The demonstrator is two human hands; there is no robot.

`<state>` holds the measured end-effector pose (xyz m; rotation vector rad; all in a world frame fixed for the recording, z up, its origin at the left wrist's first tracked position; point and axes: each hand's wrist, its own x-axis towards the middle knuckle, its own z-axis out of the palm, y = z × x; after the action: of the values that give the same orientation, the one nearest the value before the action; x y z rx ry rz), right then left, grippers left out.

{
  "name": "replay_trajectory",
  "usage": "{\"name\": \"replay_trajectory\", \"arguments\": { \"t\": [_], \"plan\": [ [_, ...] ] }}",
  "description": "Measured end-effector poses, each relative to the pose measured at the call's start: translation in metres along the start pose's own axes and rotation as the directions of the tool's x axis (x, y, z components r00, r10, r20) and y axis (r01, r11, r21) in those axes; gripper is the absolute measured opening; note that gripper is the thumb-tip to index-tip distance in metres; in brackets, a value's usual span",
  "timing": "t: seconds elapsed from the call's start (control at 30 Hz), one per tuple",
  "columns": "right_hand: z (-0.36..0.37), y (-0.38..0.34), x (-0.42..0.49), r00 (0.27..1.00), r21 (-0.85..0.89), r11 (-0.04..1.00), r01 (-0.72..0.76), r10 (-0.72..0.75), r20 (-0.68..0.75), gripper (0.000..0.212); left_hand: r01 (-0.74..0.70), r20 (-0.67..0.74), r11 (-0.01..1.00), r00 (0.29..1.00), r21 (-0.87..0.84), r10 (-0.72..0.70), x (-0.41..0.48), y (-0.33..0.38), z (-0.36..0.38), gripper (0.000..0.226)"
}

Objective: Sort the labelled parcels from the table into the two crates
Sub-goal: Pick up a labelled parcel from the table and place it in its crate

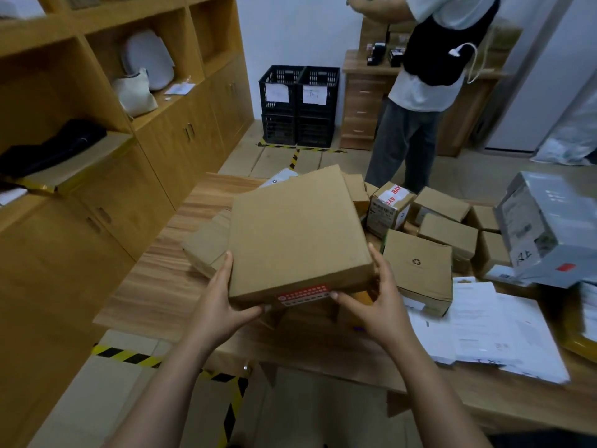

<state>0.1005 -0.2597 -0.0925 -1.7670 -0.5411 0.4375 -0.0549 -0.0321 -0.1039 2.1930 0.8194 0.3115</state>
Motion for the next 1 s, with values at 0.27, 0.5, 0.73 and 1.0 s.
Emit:
{"name": "replay_trajectory", "arguments": {
  "t": [0.27,0.5,0.73,1.0],
  "plan": [
    [0.022,-0.049,-0.01,0.975,-0.054,0.991,0.125,-0.133,-0.18,0.092,-0.215,0.117,0.977,0.97,-0.008,0.214,0.017,0.005,-0.033,0.118],
    [0.088,-0.087,-0.018,0.939,-0.078,0.976,0.202,-0.216,-0.269,0.089,-0.568,0.111,0.818,0.811,-0.088,0.575,0.028,0.042,-0.095,0.106],
    [0.15,-0.119,-0.02,0.932,-0.11,0.966,0.235,-0.256,-0.257,0.094,-0.662,0.141,0.746,0.733,-0.074,0.665,0.04,0.024,-0.136,0.098],
    [0.19,-0.132,-0.015,0.964,-0.206,0.96,0.192,-0.223,-0.142,0.096,-0.624,0.066,0.776,0.774,-0.087,0.63,0.044,-0.028,-0.18,0.098]
  ]
}}
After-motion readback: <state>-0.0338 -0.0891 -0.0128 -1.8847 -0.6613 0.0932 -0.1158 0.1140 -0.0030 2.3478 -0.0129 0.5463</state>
